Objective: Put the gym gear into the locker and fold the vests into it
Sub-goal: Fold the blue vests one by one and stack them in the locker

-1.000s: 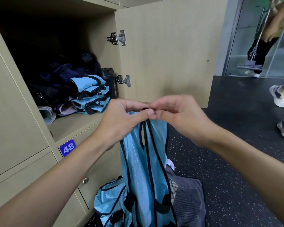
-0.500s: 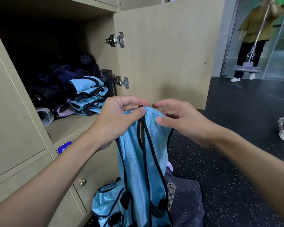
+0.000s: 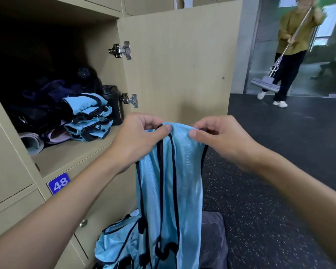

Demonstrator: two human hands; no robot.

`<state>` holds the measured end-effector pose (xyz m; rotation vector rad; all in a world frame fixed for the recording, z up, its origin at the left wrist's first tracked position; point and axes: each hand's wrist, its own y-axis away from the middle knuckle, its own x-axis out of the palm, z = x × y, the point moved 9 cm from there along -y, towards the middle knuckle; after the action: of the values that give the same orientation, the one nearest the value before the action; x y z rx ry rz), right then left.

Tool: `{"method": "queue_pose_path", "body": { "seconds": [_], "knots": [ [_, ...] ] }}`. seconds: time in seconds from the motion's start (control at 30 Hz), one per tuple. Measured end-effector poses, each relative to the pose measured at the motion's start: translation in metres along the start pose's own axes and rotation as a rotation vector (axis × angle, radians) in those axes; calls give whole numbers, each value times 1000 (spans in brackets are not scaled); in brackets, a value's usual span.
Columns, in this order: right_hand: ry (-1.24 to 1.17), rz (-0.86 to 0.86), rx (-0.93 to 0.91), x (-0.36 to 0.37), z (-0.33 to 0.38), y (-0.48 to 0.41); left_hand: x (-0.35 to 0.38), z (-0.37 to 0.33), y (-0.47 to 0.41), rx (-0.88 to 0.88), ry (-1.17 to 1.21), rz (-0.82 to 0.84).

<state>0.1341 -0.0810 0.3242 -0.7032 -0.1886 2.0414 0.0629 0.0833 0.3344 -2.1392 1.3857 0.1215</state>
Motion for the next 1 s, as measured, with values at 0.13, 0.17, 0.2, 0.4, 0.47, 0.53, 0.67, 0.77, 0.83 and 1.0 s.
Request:
{"method": "queue_pose_path", "body": {
  "seconds": [0.13, 0.17, 0.2, 0.4, 0.47, 0.53, 0.67, 0.77, 0.83, 1.0],
  "knots": [
    [41, -68, 9, -24, -10, 9, 10, 0, 0, 13, -22, 72],
    [34, -89, 8, -29, -11, 12, 15, 1, 0, 14, -18, 93],
    [22, -104, 6, -33, -12, 14, 22, 2, 0, 19, -21, 114],
    [-47, -123, 2, -53, -21, 24, 54, -5, -6, 83, -43, 193],
    [-18, -122, 5, -56, -24, 25, 60, -8, -7, 101, -22, 205],
    [11, -160, -14, -62, -25, 24, 64, -9, -9, 108, -28, 244],
    [-17, -114, -20, -63, -25, 23, 66, 5, -13, 57, -94, 371],
    [-37, 31, -44, -47, -18, 25, 63, 4, -11, 78, -157, 398],
    [-65, 145, -64, -33, -9, 28, 63, -2, -10, 118, -183, 396],
    [-38, 286, -113, -4, 4, 33, 64, -21, -1, 231, -126, 402]
  ]
}}
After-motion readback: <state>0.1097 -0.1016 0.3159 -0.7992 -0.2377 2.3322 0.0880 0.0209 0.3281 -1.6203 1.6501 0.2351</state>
